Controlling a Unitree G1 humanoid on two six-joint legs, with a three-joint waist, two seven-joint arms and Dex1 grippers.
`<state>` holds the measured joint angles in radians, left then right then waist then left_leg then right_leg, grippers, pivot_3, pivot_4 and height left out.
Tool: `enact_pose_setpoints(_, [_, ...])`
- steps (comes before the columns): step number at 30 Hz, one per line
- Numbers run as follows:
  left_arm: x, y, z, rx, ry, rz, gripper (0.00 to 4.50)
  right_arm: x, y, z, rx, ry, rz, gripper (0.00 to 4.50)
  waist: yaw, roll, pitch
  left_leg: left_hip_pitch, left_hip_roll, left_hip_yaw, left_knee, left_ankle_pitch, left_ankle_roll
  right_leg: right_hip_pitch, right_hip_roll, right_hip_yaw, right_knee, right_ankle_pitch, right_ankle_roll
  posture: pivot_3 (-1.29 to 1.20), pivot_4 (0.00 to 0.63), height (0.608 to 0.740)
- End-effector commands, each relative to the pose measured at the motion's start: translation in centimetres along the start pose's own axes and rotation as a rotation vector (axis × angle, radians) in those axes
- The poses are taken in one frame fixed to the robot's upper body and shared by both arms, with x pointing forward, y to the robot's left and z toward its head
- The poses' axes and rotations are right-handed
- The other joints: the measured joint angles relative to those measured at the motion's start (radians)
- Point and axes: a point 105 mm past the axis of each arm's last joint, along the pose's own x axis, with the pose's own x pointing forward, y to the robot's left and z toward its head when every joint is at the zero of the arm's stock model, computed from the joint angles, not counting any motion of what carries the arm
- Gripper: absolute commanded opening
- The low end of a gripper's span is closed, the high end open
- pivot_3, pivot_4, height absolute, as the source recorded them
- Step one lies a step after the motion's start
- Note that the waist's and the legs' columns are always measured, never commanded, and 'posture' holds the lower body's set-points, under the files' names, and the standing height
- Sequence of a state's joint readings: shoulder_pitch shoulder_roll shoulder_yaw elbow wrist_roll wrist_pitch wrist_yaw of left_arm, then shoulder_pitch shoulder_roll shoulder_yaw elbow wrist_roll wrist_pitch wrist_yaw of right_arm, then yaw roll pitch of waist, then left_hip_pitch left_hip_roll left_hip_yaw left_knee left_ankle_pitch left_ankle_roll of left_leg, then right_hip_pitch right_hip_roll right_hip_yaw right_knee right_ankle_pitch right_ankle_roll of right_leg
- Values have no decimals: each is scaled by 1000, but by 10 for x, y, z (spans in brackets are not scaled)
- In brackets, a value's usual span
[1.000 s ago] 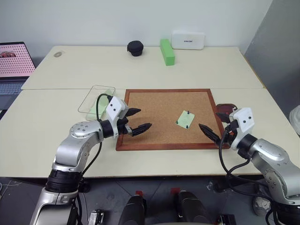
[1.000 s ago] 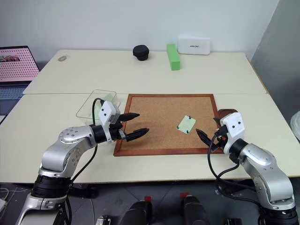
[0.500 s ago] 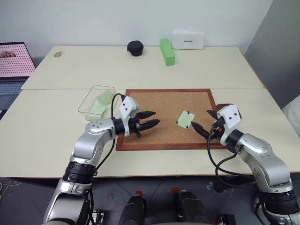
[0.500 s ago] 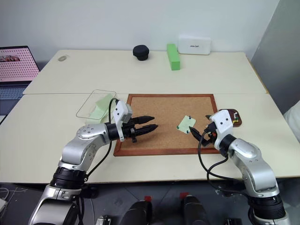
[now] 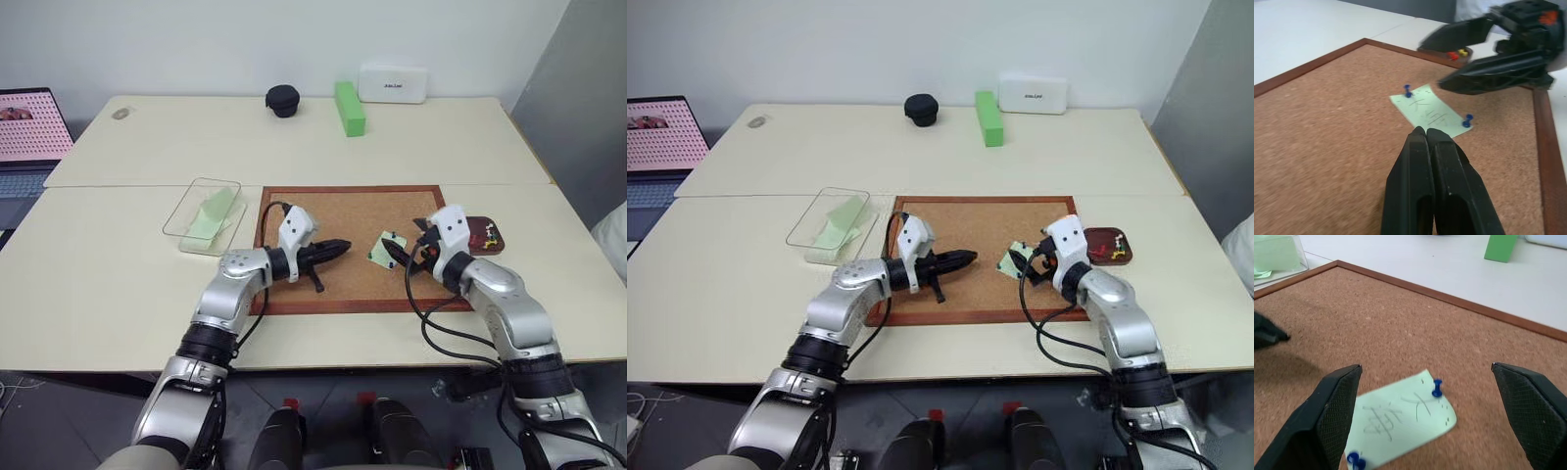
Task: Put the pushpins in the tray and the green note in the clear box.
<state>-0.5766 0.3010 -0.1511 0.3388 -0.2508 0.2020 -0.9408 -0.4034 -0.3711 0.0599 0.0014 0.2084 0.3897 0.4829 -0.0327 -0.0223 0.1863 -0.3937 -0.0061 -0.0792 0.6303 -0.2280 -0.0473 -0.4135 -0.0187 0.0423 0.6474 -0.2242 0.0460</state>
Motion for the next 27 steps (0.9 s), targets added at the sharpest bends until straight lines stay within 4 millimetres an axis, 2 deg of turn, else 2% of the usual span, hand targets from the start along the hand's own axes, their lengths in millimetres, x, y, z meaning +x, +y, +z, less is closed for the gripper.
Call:
enact_pose_setpoints(1, [-1,3,3,40,5,4,57,2,-1,9,-43,-41,11,4500,0,0,0,0,0,0,0,0,0,0,0,0,0,0,0,0,150,740])
enact_pose_setpoints(5, [1,-1,-30,3,132,6,57,10,-1,5,-20,-36,14,4500,0,0,0,0,0,0,0,0,0,0,0,0,0,0,0,0,150,740])
enact_pose_setpoints(9, [3,-9,-51,-2,179,-11,57,21,0,2,-5,-34,14,4500,-1,1,-1,1,0,0,0,0,0,1,0,0,1,0,0,0,150,740])
enact_pose_setpoints(12, [5,-9,-51,-17,169,-8,57,27,-2,-1,9,-26,11,4500,0,2,-1,4,0,0,0,0,0,4,0,0,0,0,0,0,150,740])
enact_pose_setpoints(17, [6,-5,-39,-1,127,3,57,32,-4,-7,9,-9,17,4500,0,2,-1,7,-1,0,0,0,0,6,0,0,0,0,0,0,150,740])
enact_pose_setpoints(20, [6,-2,-36,4,118,13,0,35,-5,-13,7,12,17,4042,0,2,-1,7,-1,0,0,0,0,6,0,1,0,0,0,0,150,740])
enact_pose_setpoints(25, [7,0,-30,17,106,17,0,41,-5,-12,-8,15,19,3088,-1,2,-1,7,-1,0,0,0,0,6,0,1,0,0,0,0,150,740])
enact_pose_setpoints(27, [8,3,-29,25,98,40,0,42,-6,-14,-14,23,15,2574,0,2,-1,7,-1,0,0,0,0,6,0,1,1,0,0,0,150,740])
